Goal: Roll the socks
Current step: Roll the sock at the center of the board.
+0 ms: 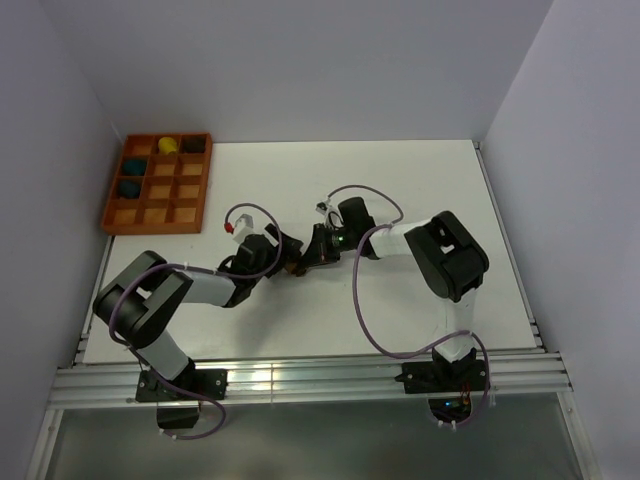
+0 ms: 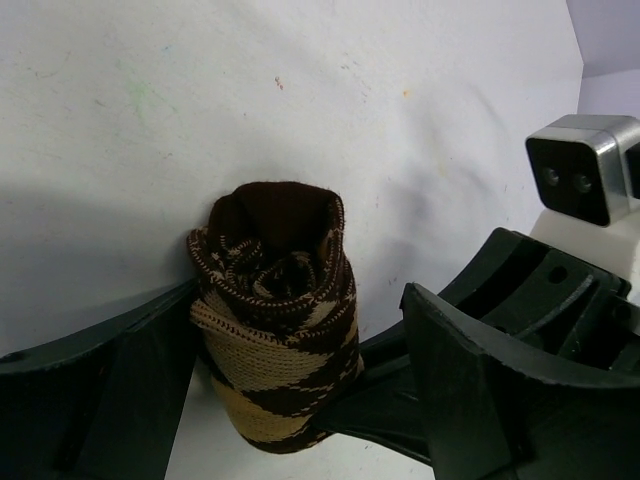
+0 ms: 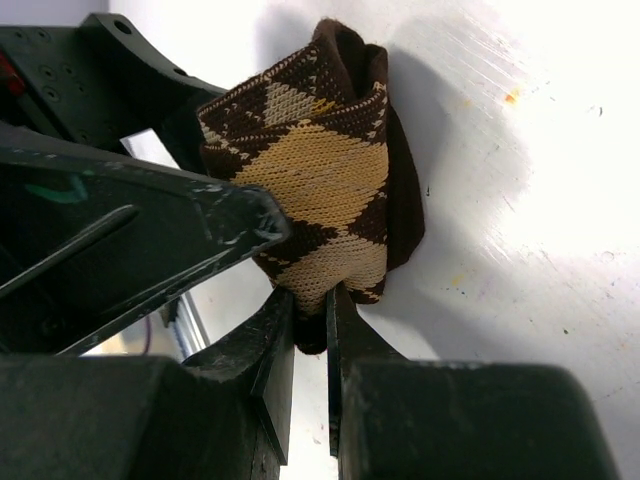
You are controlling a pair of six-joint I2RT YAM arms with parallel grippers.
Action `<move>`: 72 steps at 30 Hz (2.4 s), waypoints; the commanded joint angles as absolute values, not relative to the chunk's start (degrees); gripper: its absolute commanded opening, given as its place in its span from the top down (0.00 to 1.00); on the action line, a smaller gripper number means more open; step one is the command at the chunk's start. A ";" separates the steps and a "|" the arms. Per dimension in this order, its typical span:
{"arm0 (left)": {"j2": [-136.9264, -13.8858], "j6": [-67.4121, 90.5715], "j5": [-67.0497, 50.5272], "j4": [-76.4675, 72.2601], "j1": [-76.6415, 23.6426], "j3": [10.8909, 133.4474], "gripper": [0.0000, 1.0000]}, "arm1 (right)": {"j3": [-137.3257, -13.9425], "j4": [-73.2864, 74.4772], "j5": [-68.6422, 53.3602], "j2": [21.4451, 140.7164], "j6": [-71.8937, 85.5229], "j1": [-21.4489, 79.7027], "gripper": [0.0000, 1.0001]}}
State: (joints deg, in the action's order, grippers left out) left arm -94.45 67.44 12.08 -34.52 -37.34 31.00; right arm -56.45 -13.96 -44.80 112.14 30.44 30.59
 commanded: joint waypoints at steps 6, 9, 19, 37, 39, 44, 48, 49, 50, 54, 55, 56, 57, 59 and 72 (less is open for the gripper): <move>-96.24 67.51 10.99 -28.04 -39.20 31.73 0.14 | -51.59 -18.72 -45.35 116.89 37.35 29.80 1.00; -96.07 66.54 11.42 -26.11 -39.72 32.34 0.15 | -50.89 -20.91 -45.79 117.42 39.28 29.10 1.00; -96.24 63.20 11.69 -17.85 -40.52 35.15 0.16 | -49.22 -25.48 -47.28 119.18 43.15 27.60 1.00; -94.83 58.71 10.64 -12.22 -40.61 37.88 0.20 | -48.60 -27.69 -47.64 121.20 44.21 26.63 1.00; -95.71 58.80 10.63 -12.13 -40.52 38.32 0.21 | -48.69 -27.51 -47.72 121.20 43.95 26.63 1.00; -96.59 59.24 11.51 -11.51 -40.34 39.11 0.22 | -48.60 -27.33 -47.81 121.55 43.94 26.63 1.00; -97.21 59.76 11.78 -11.16 -39.90 39.46 0.23 | -48.43 -28.04 -47.99 122.08 44.21 26.63 1.00; -97.38 59.94 11.78 -10.90 -39.82 39.64 0.23 | -48.34 -28.30 -48.16 122.25 44.30 26.63 1.00; -97.82 59.94 11.60 -10.55 -39.81 39.81 0.23 | -48.34 -28.39 -48.16 122.26 44.30 26.63 1.00; -98.70 59.94 10.64 -10.55 -39.73 40.25 0.28 | -48.25 -28.48 -48.16 122.26 44.47 26.63 1.00; -98.88 59.94 10.63 -10.29 -39.81 40.34 0.29 | -48.25 -28.56 -48.16 122.26 44.56 26.63 1.00; -99.14 59.85 10.63 -10.11 -39.81 40.34 0.30 | -48.43 -28.56 -48.16 122.17 44.56 26.63 1.00; -99.23 59.77 10.72 -9.85 -39.81 40.43 0.33 | -48.34 -28.56 -48.25 122.17 44.56 26.63 1.00; -99.67 59.68 10.99 -9.49 -39.81 40.52 0.39 | -48.34 -28.39 -48.16 121.91 44.30 26.63 1.00; -101.34 58.62 10.46 -7.12 -39.73 42.36 1.00 | -45.88 -28.75 -45.01 114.10 41.75 26.63 0.63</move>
